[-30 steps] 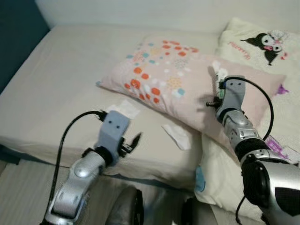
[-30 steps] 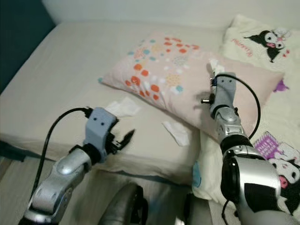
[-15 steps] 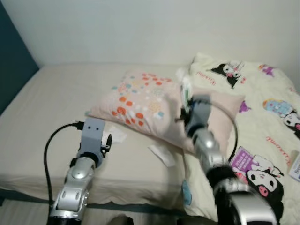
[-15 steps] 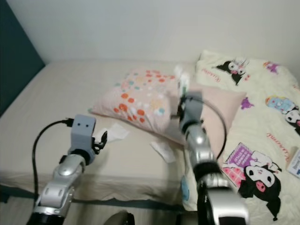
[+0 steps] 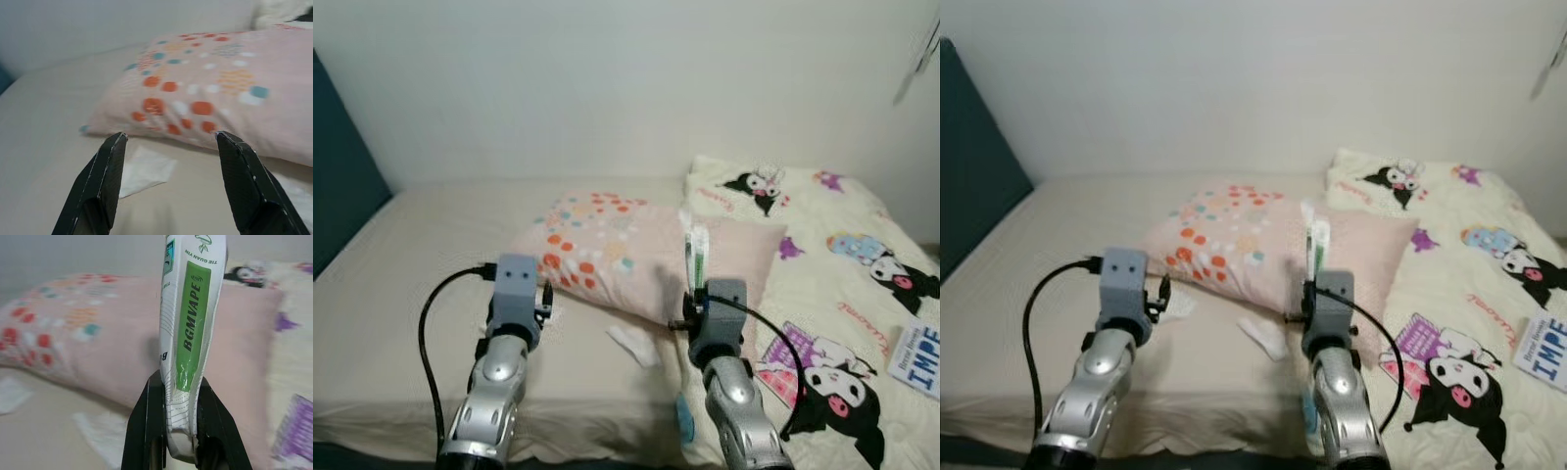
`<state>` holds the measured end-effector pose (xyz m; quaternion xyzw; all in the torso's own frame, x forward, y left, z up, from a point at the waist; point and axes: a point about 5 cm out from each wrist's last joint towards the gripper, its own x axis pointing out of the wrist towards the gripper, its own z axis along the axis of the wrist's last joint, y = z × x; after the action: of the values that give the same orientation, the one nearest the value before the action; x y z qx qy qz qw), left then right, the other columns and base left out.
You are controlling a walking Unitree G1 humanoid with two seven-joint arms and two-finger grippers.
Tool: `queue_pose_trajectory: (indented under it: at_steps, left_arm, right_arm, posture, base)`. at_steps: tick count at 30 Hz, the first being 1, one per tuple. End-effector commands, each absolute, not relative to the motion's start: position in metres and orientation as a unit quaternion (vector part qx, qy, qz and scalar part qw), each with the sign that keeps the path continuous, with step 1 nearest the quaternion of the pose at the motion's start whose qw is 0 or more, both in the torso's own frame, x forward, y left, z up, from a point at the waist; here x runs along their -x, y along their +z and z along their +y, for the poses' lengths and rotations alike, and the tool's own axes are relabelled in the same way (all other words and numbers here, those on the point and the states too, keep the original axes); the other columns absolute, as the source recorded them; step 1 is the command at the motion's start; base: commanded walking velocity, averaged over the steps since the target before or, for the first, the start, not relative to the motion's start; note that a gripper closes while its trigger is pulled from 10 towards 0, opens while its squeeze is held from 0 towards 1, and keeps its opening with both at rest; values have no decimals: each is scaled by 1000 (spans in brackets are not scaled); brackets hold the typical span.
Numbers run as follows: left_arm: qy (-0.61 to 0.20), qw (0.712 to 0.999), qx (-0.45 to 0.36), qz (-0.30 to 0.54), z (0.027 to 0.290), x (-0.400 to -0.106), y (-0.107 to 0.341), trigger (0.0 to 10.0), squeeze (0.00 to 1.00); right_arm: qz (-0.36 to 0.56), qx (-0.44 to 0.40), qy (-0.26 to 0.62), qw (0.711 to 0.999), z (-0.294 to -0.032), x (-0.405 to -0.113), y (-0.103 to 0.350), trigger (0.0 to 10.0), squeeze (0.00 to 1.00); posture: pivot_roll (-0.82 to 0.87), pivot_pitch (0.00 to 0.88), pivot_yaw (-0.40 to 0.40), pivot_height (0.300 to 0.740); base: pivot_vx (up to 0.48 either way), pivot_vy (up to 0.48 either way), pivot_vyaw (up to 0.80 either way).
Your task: Clean up the room
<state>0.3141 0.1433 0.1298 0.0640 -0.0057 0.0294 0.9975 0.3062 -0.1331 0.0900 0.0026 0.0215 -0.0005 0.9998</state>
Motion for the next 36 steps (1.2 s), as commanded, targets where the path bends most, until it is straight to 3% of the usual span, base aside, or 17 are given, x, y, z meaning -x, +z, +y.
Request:
queue_pose_trajectory:
  at_steps: [1, 5, 26, 36]
  left_arm:
    - [17, 996, -86, 2, 143, -315, 128, 10000, 0]
    - [-2, 995, -101, 17, 145, -314, 126, 10000, 0]
    - [4, 995, -91, 47, 154, -308, 96, 10000, 0]
    - [-8, 995, -92, 26, 147, -308, 99, 10000, 0]
  right_arm:
    - [22, -4, 15, 1000, -126, -303, 92, 10000, 0]
    - [22, -14, 39, 999, -116, -302, 96, 10000, 0]
    - [81, -32, 15, 996, -123, -284, 66, 10000, 0]
    - [81, -22, 24, 996, -125, -286, 67, 10000, 0]
  posture:
    - [28, 67, 75, 646]
    - [33, 87, 99, 646]
    - [6, 82, 29, 646]
    - [3, 73, 7, 691]
  base:
    - [0, 0, 0]
    - [0, 0, 0]
    - [0, 0, 0]
    - [0, 0, 0]
